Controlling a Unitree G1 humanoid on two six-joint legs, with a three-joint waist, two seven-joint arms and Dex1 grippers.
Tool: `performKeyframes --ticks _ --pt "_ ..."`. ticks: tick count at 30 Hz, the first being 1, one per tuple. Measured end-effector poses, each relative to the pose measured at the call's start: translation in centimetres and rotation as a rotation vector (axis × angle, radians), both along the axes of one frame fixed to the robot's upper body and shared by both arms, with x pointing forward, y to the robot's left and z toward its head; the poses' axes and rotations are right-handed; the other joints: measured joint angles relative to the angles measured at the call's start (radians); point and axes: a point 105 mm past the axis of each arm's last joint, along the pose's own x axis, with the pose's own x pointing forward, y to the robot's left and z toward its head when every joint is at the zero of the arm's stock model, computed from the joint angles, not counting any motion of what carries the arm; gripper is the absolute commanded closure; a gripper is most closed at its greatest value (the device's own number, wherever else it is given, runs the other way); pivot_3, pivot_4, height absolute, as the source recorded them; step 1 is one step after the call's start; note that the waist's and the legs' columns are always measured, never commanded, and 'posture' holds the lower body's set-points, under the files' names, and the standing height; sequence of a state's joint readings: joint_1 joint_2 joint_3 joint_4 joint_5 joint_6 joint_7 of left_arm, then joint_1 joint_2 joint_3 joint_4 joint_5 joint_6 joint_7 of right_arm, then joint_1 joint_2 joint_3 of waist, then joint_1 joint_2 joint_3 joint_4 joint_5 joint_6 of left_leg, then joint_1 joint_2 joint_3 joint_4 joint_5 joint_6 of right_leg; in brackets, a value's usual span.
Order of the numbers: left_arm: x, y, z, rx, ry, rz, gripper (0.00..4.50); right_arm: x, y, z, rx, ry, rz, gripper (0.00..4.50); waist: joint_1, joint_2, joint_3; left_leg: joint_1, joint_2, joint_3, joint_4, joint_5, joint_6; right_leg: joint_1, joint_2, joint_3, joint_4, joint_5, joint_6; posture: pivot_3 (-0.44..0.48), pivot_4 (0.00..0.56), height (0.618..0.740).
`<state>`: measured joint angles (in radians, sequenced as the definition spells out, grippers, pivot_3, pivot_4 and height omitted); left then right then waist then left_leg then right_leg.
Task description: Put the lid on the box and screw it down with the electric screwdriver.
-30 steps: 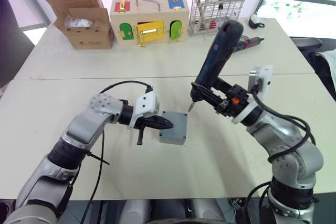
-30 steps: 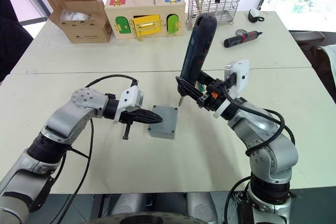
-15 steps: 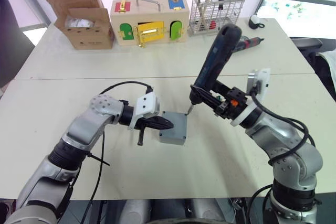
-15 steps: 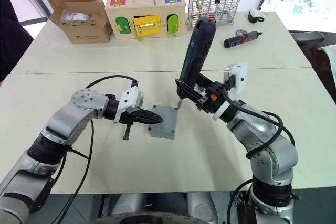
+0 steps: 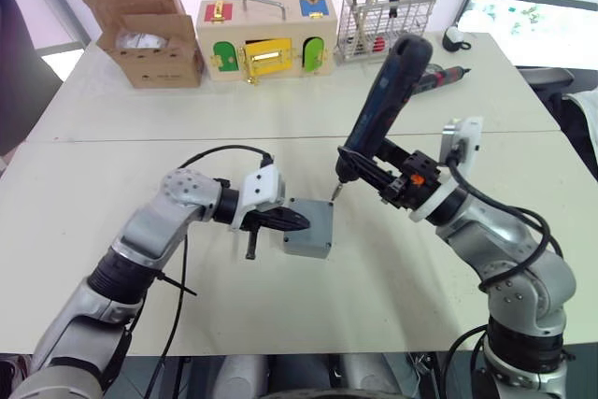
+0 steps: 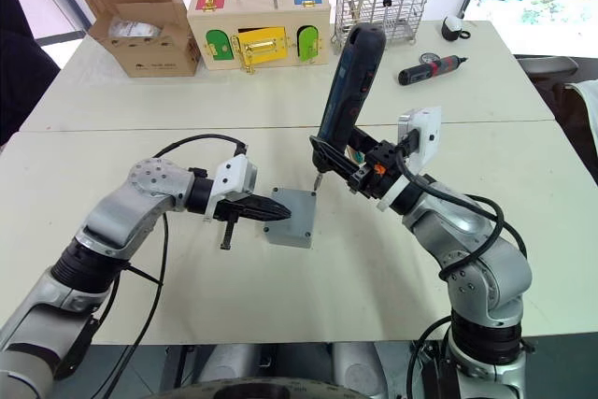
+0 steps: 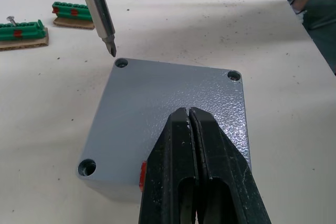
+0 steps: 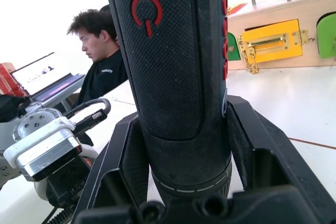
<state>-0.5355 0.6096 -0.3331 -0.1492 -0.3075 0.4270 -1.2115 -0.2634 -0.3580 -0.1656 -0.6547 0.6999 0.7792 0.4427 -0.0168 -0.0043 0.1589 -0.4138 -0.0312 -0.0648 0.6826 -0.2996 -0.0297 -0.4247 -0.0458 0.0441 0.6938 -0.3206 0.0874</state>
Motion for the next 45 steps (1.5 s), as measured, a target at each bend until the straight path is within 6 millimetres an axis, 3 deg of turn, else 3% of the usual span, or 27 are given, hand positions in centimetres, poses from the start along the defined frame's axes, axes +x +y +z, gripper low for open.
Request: performKeyframes --ticks 24,31,45 --pt "0.0 0.0 -0.3 -0.002 0.001 0.011 4.5 -0.5 0.9 -1.1 -0.077 -0.046 0.037 2.76 0.0 0.0 0.0 0.007 0.001 0.0 0.0 -0.001 0.002 0.008 0.001 0.0 -0.002 0.0 0.0 0.0 0.15 0.74" --pt "0.0 0.1 -0.8 0.014 -0.006 0.012 4.5 -0.7 1.8 -2.1 -0.155 -0.048 0.047 2.76 0.0 -0.001 -0.001 0.026 0.003 -0.001 -0.004 -0.005 0.008 0.03 0.003 -0.001 -0.011 -0.001 0.0 0.0 0.15 0.74" --pt "-0.4 0.2 -1.5 0.032 -0.017 0.011 4.5 -0.6 2.3 -3.0 -0.218 -0.064 0.041 2.76 0.003 -0.005 -0.014 0.037 0.003 -0.001 -0.008 -0.005 0.008 0.041 0.003 -0.001 -0.015 -0.001 0.001 0.0 0.15 0.74"
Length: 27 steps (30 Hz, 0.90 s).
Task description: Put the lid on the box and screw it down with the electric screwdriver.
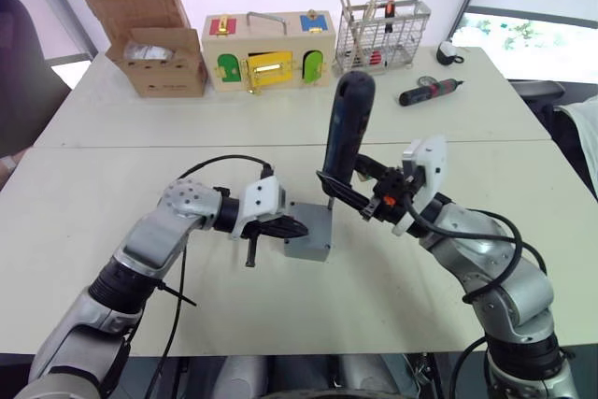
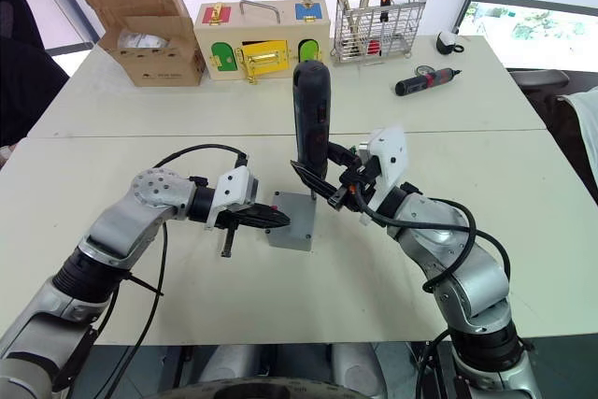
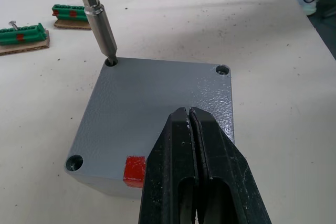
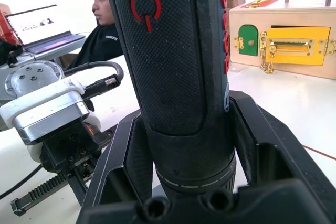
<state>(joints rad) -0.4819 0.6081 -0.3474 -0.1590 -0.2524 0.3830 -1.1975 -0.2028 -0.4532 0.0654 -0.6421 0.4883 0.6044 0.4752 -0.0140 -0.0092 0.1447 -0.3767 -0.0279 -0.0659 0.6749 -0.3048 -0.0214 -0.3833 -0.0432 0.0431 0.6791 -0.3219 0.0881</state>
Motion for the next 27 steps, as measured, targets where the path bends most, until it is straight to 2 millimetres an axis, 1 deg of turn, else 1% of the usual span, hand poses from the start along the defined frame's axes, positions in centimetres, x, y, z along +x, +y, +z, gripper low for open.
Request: performKeyframes --ticks 3,5,18,27 --pt "-0.15 -0.03 -0.26 0.004 0.008 -0.003 4.5 -0.02 -0.04 -0.28 0.0 0.009 -0.007 2.76 0.0 0.0 -0.002 0.01 0.0 0.0 -0.009 0.0 0.0 0.011 0.0 0.0 -0.011 0.0 0.0 0.0 0.15 0.74" --pt "-0.22 -0.1 -0.37 0.006 0.012 -0.006 4.5 -0.02 -0.02 -0.41 0.003 0.015 -0.013 2.76 0.0 0.0 -0.005 0.013 0.0 0.0 -0.011 0.0 0.0 0.014 0.0 0.0 -0.014 0.0 0.0 0.0 0.15 0.74" --pt "-0.26 -0.15 -0.47 0.008 0.012 -0.009 4.5 0.35 0.09 -0.82 0.007 0.024 -0.048 2.76 0.0 -0.003 -0.009 0.014 0.0 0.0 -0.012 0.0 0.0 0.014 -0.001 0.0 -0.015 0.0 0.0 0.0 0.15 0.74" --pt "-0.24 -0.17 -0.53 0.007 0.007 -0.014 4.5 0.47 0.16 -0.88 0.018 0.027 -0.057 2.76 0.001 -0.003 -0.01 0.014 0.001 0.0 -0.013 0.0 0.0 0.015 -0.001 0.0 -0.016 0.0 0.0 0.0 0.15 0.74"
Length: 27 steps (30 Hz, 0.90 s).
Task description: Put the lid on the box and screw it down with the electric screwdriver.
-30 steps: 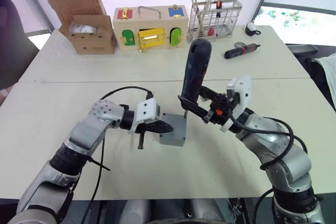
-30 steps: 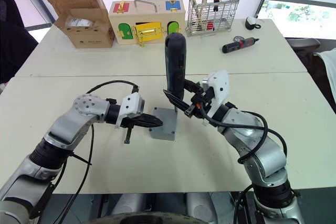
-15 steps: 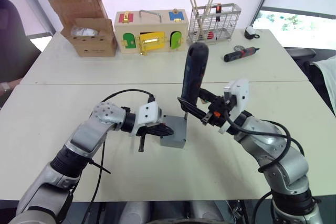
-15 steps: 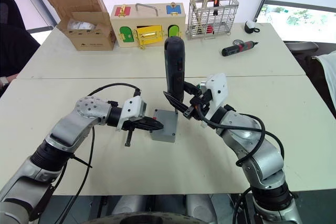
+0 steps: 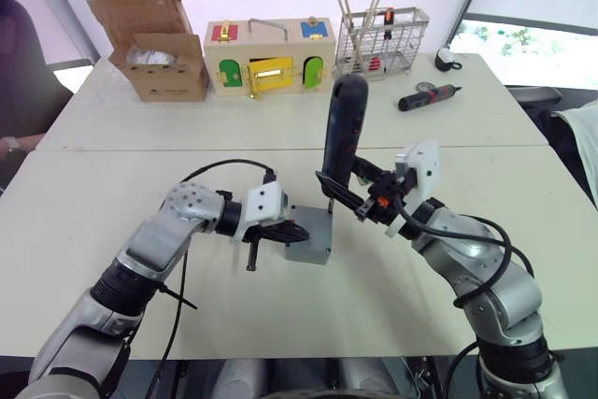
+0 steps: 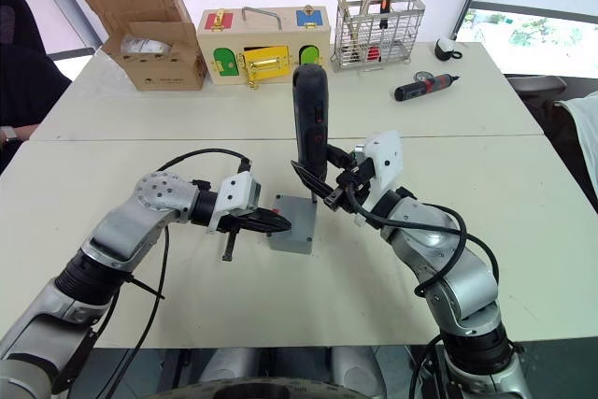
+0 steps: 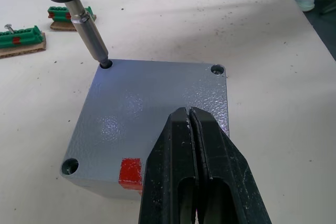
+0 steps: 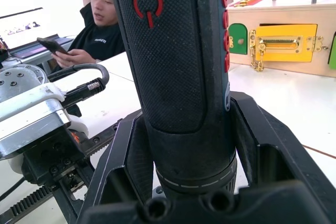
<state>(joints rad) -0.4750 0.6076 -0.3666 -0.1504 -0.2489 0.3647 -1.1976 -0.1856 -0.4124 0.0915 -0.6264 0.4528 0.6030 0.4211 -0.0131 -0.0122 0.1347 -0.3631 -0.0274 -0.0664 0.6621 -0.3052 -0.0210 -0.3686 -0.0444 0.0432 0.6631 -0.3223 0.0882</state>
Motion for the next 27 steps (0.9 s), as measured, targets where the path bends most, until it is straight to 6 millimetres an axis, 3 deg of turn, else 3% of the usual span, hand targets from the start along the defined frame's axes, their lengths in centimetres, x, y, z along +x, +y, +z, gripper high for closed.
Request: performKeyframes --ticks 7,12,15,21,24,27 --pt "0.0 0.0 0.0 0.0 -0.001 -0.002 4.5 0.0 -0.1 0.1 0.002 -0.002 -0.004 2.76 0.0 0.0 0.0 0.0 0.0 0.0 0.0 0.0 0.0 0.0 0.0 0.0 -0.001 0.0 0.0 0.0 0.15 0.74" --pt "-0.1 -0.1 0.1 -0.003 -0.005 -0.005 4.5 0.2 -0.8 1.7 -0.021 0.029 0.026 2.76 0.001 0.002 0.001 -0.005 0.0 0.0 0.0 0.0 0.0 -0.004 -0.001 0.0 -0.001 0.0 0.0 0.0 0.15 0.74" --pt "-0.1 0.0 0.3 -0.009 -0.007 -0.004 4.5 0.4 -1.1 3.7 -0.026 0.068 0.061 2.76 0.002 0.007 0.005 -0.013 0.0 -0.001 0.0 0.0 0.0 -0.011 -0.001 0.0 -0.001 0.0 0.0 0.0 0.15 0.74" --pt "0.0 -0.1 0.5 -0.043 0.002 0.009 4.5 -0.3 -1.5 10.5 0.07 0.018 0.137 2.76 0.002 0.007 0.006 -0.023 0.0 -0.001 0.001 0.0 -0.001 -0.021 -0.002 -0.001 0.0 0.0 0.0 0.0 0.15 0.74" --pt "0.3 -0.4 0.6 -0.097 0.065 0.046 4.5 0.2 -2.4 11.5 0.121 0.096 0.139 2.76 0.003 0.007 0.007 -0.025 0.0 -0.001 0.002 0.0 0.0 -0.022 -0.002 -0.001 -0.001 0.0 0.0 0.0 0.15 0.74" --pt "0.8 -0.2 1.1 -0.127 0.121 0.088 4.5 1.4 -4.4 10.7 0.106 0.26 0.077 2.76 0.003 0.007 0.011 -0.028 -0.001 0.0 0.004 0.0 0.0 -0.025 -0.003 -0.001 0.0 0.001 0.0 0.0 0.15 0.74"
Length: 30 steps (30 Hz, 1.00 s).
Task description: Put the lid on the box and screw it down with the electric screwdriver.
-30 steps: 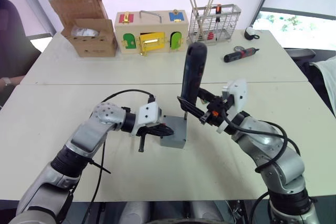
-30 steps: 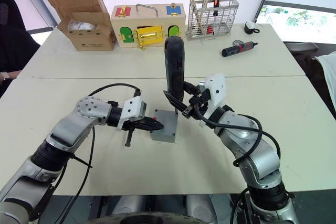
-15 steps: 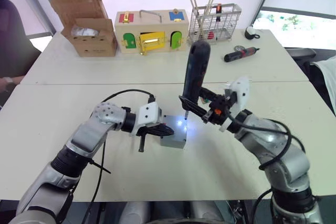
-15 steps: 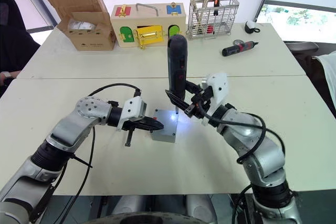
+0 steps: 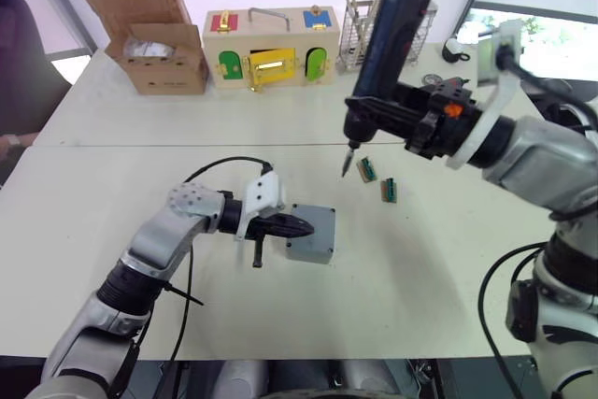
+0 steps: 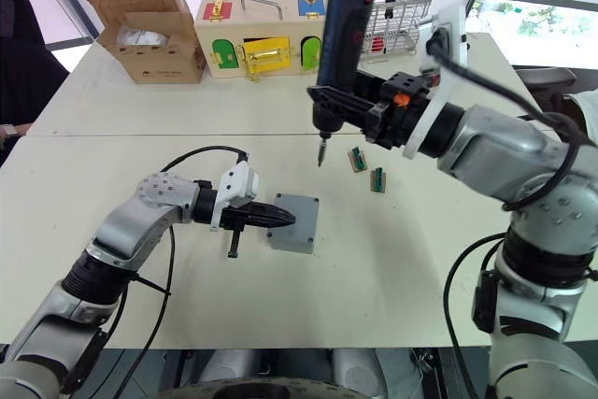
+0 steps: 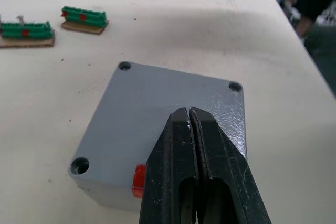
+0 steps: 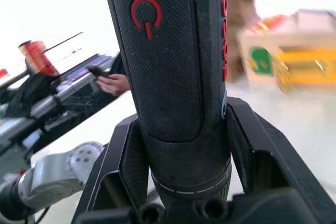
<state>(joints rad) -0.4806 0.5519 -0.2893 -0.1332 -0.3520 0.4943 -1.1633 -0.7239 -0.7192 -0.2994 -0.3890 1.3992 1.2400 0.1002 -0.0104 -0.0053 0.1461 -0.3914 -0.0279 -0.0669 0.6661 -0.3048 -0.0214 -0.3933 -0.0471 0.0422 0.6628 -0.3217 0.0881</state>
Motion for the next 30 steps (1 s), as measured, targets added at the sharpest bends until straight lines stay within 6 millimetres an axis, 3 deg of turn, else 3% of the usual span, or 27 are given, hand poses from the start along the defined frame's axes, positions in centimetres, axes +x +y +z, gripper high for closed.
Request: performKeyframes --ticks 2,6,9,13,16,22,26,30 --pt "0.4 0.5 0.9 -0.017 0.016 0.023 4.5 0.5 -1.8 -0.6 -0.047 0.129 -0.032 2.76 -0.001 0.0 0.006 -0.003 0.0 0.0 0.0 0.0 0.0 -0.004 0.0 0.0 0.001 0.0 0.0 0.0 0.15 0.74" --pt "0.9 0.6 3.9 -0.042 -0.041 0.0 4.5 0.8 -4.4 0.3 -0.105 0.25 -0.078 2.76 -0.004 0.002 0.009 -0.017 0.0 0.001 0.001 0.001 -0.001 -0.018 0.001 0.0 0.003 0.0 0.0 0.0 0.15 0.74" --pt "0.5 0.6 5.4 -0.03 -0.094 -0.048 4.5 1.7 -8.0 -0.7 -0.168 0.412 -0.203 2.76 -0.003 0.001 0.009 -0.017 0.0 0.003 0.0 0.0 0.0 -0.018 0.001 0.0 0.001 0.0 0.0 0.0 0.15 0.74" --pt "-0.2 0.7 5.8 0.001 -0.131 -0.105 4.5 1.5 -12.5 -4.7 -0.228 0.703 -0.34 2.76 0.0 0.004 0.014 -0.017 0.0 0.005 0.001 0.0 0.0 -0.018 0.0 0.002 0.001 0.0 0.0 0.0 0.15 0.74" --pt "-0.5 0.6 5.6 0.061 -0.194 -0.154 4.5 1.3 -14.5 -7.5 -0.271 0.862 -0.398 2.76 -0.003 0.006 0.015 -0.016 0.0 0.006 0.001 0.0 0.0 -0.018 0.001 0.002 0.002 0.0 0.0 0.0 0.15 0.74" --pt "-1.4 -0.2 5.1 0.09 -0.233 -0.207 4.5 1.2 -18.2 -11.0 -0.437 0.985 -0.574 2.76 -0.002 0.008 0.016 -0.017 0.0 0.006 0.001 0.0 0.0 -0.021 0.001 0.003 0.003 0.0 0.0 0.0 0.15 0.74" --pt "-1.9 -0.2 4.1 0.088 -0.21 -0.199 4.5 0.6 -18.6 -12.9 -0.481 1.078 -0.557 2.76 -0.004 0.008 0.017 -0.018 0.0 0.007 0.001 0.0 0.0 -0.022 0.002 0.003 0.004 0.0 0.0 0.0 0.15 0.74" --pt "-2.2 -0.2 3.6 0.085 -0.199 -0.189 4.5 0.8 -17.9 -13.0 -0.479 1.099 -0.5 2.76 -0.003 0.009 0.017 -0.017 0.0 0.007 0.002 0.001 -0.001 -0.022 0.002 0.003 0.005 0.0 0.0 0.0 0.15 0.74"
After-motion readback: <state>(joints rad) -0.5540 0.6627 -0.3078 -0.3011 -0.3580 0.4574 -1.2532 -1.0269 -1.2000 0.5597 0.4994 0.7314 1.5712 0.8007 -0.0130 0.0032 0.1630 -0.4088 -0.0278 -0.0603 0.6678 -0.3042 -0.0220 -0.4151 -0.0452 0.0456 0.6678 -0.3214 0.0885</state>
